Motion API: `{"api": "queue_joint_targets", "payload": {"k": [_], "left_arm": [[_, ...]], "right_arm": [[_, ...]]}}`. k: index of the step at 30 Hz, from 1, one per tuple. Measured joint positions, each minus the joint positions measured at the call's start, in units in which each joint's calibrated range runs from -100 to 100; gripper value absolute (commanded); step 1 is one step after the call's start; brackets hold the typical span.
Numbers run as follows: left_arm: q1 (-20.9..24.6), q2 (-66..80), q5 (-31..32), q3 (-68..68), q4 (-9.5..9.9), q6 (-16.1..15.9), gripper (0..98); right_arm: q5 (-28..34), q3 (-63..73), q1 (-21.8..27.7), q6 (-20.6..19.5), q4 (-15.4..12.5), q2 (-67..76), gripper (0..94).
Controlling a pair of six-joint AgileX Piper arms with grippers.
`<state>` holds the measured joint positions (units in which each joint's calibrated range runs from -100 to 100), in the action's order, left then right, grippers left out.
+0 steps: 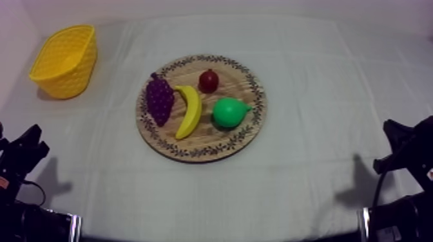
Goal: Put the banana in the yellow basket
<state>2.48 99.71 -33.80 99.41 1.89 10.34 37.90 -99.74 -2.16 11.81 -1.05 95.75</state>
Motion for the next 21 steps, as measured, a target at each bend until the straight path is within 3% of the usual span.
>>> {"api": "queue_joint_targets", "payload": {"k": [16, 19, 21], "left_arm": [[0.41, 0.00, 0.00, 0.00, 0.00, 0.00, 0.1], [1.21, -1.33, -1.01, -0.95, 0.00, -1.14, 0.1], [1.40, -3.25, -3.39, -2.21, 0.97, -2.62, 0.7]], "right_arm": [[0.00, 0.00, 0.00, 0.00, 0.00, 0.00, 0.4], [0.00, 0.00, 0.00, 0.00, 0.00, 0.00, 0.4], [0.00, 0.00, 0.00, 0.00, 0.00, 0.00, 0.4]]}}
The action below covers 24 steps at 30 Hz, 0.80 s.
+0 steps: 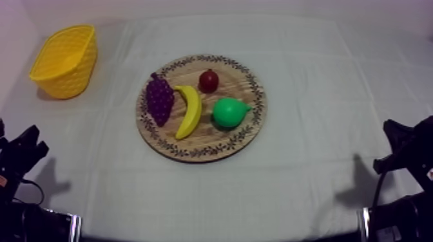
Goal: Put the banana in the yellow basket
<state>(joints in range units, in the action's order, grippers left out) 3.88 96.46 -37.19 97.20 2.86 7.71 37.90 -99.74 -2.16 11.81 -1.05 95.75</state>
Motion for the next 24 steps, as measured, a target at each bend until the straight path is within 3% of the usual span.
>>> {"api": "queue_joint_targets", "payload": {"k": [5, 7, 13, 24], "left_arm": [[-0.06, -5.16, -6.76, -4.05, 3.94, -2.49, 0.2], [-0.18, -7.09, -8.32, -5.61, 4.12, -3.66, 0.2], [-0.32, -12.58, -8.65, -11.44, 1.55, -7.22, 0.1], [-3.24, -26.77, -8.76, -27.89, -4.95, -15.49, 0.2]], "right_arm": [[0.00, 0.00, 0.00, 0.00, 0.00, 0.00, 0.4], [0.00, 0.00, 0.00, 0.00, 0.00, 0.00, 0.4], [-0.08, 0.00, 0.00, 0.00, 0.00, 0.00, 0.4], [-0.01, 0.00, 0.00, 0.00, 0.00, 0.00, 0.4]]}}
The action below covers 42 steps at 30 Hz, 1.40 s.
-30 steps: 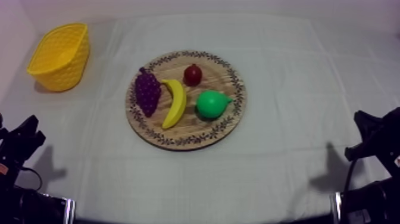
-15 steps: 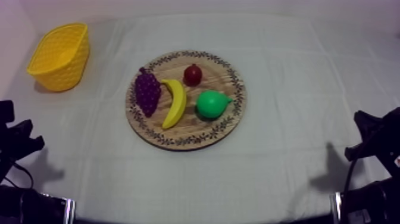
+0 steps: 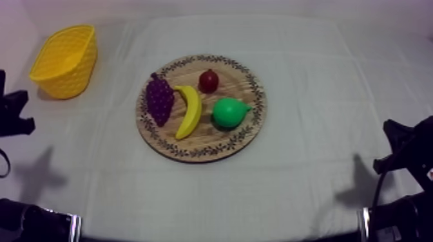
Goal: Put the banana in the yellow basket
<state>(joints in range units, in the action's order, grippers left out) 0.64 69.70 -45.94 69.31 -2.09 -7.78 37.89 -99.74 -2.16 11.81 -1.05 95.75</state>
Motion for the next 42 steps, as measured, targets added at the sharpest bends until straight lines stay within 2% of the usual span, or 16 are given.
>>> {"api": "queue_joint_targets", "payload": {"k": [4, 9, 14, 21, 32, 37, 42], "left_arm": [[-1.06, -6.92, -3.36, -7.93, -0.80, -0.88, 1.3], [-2.94, -15.38, -7.48, -16.73, -0.12, 0.66, 0.5], [-4.26, -24.99, -11.27, -25.67, 1.17, 4.54, 0.1], [-5.12, -37.36, -16.46, -37.19, 0.60, 8.80, 0.0], [-6.01, -54.58, -23.75, -52.85, -0.56, 7.46, 0.0], [-8.25, -59.85, -24.97, -55.87, -0.44, 5.76, 0.0], [-11.40, -64.40, -26.24, -58.29, -0.32, 5.85, 0.0]], "right_arm": [[0.00, 0.00, 0.00, 0.00, 0.00, 0.00, 0.4], [0.00, 0.00, 0.00, 0.00, 0.00, 0.00, 0.4], [0.00, 0.00, 0.00, 0.00, 0.00, 0.00, 0.4], [0.00, 0.00, 0.00, 0.00, 0.00, 0.00, 0.4], [0.00, 0.00, 0.00, 0.00, 0.00, 0.00, 0.4], [0.00, 0.00, 0.00, 0.00, 0.00, 0.00, 0.4], [0.00, 0.00, 0.00, -0.14, 0.00, 0.00, 0.4]]}}
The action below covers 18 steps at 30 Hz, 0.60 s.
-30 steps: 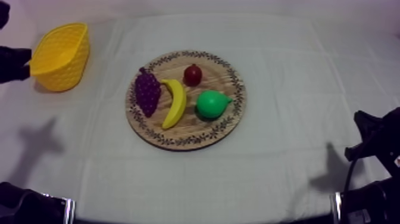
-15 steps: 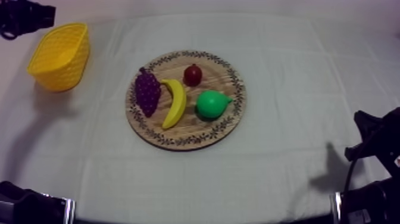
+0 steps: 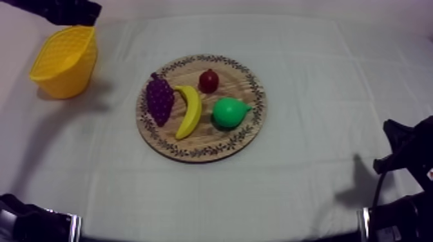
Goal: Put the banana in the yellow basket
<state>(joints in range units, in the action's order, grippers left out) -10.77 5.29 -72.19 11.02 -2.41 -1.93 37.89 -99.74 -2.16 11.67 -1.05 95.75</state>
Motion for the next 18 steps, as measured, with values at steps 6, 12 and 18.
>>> {"api": "queue_joint_targets", "payload": {"k": [6, 12, 18], "left_arm": [[-4.55, -2.63, -0.23, -0.38, -0.31, 1.50, 0.0], [-9.24, -4.03, 0.48, -0.63, -1.29, 3.39, 0.0], [-14.08, -5.60, 0.41, -2.13, -1.82, 6.06, 0.0]], "right_arm": [[0.00, 0.00, 0.00, 0.14, 0.00, 0.00, 0.4], [0.00, 0.00, 0.00, 0.14, 0.00, 0.00, 0.4], [0.08, 0.00, -0.04, 0.14, 0.00, 0.00, 0.4]]}}
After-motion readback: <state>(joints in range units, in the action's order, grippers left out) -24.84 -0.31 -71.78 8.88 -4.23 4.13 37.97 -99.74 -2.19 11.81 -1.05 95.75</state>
